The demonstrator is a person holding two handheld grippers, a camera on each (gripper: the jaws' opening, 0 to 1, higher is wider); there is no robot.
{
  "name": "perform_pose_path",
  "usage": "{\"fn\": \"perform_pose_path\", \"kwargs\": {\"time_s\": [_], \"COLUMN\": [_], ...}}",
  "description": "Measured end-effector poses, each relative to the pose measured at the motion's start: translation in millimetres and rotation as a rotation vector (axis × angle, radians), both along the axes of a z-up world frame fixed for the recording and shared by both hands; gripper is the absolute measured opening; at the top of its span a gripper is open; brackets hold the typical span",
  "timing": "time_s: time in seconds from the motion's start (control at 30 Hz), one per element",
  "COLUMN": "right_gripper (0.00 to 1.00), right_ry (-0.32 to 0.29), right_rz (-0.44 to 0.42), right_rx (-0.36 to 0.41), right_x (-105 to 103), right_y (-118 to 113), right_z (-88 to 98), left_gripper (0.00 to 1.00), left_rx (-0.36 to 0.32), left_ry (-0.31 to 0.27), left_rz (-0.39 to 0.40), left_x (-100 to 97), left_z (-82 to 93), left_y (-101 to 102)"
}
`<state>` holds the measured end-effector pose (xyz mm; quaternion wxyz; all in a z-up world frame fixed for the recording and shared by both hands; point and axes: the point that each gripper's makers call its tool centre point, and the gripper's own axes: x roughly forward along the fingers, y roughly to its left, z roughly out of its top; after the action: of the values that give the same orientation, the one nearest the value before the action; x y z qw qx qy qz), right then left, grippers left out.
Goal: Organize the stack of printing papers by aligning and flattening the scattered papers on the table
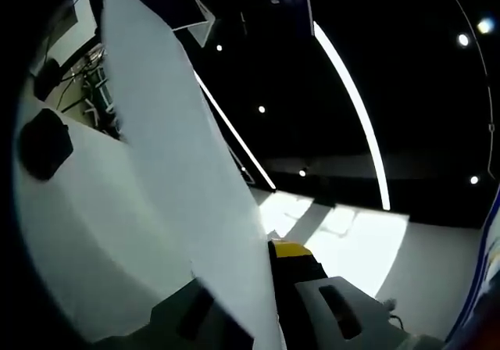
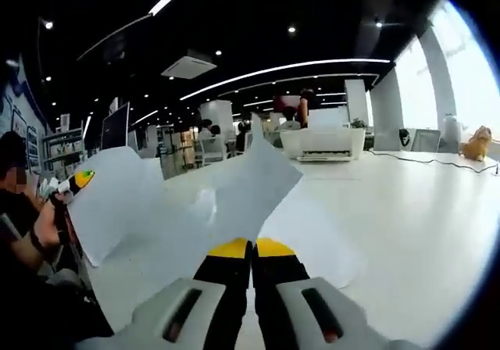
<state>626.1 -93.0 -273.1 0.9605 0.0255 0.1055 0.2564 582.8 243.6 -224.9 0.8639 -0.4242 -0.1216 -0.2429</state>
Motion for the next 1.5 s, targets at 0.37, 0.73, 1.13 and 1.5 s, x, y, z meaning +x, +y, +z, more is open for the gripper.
{"fn": "perform_pose_path", "kwargs": {"time_s": [0.37, 0.73, 1.13, 1.5], "right_gripper": [0.00, 0.00, 0.00, 0.00], "right_ry": [-0.071, -0.129, -0.211, -0.245], "right_rz": [-0.026, -0.015, 0.019, 0.052], "right_rx": [-0.074, -0.056, -0.038, 0.014], "right_x": [-1, -9, -25, -35], "right_y": [-4, 0, 13, 23], "right_z": [15.0, 44.5, 79.8, 97.8], "left_gripper": [0.06, 0.07, 0.13, 0.17], "left_rx": [0.000, -0.009, -0.012, -0.015], "left_ry": [0.010, 0.018, 0.044, 0.049], "left_rz": [0.004, 0.015, -0.001, -0.018], "left_x": [1.6, 3.0, 4.9, 5.2], "left_z": [-2.2, -4.8, -8.9, -10.4], "left_y": [0, 4, -2, -5]}}
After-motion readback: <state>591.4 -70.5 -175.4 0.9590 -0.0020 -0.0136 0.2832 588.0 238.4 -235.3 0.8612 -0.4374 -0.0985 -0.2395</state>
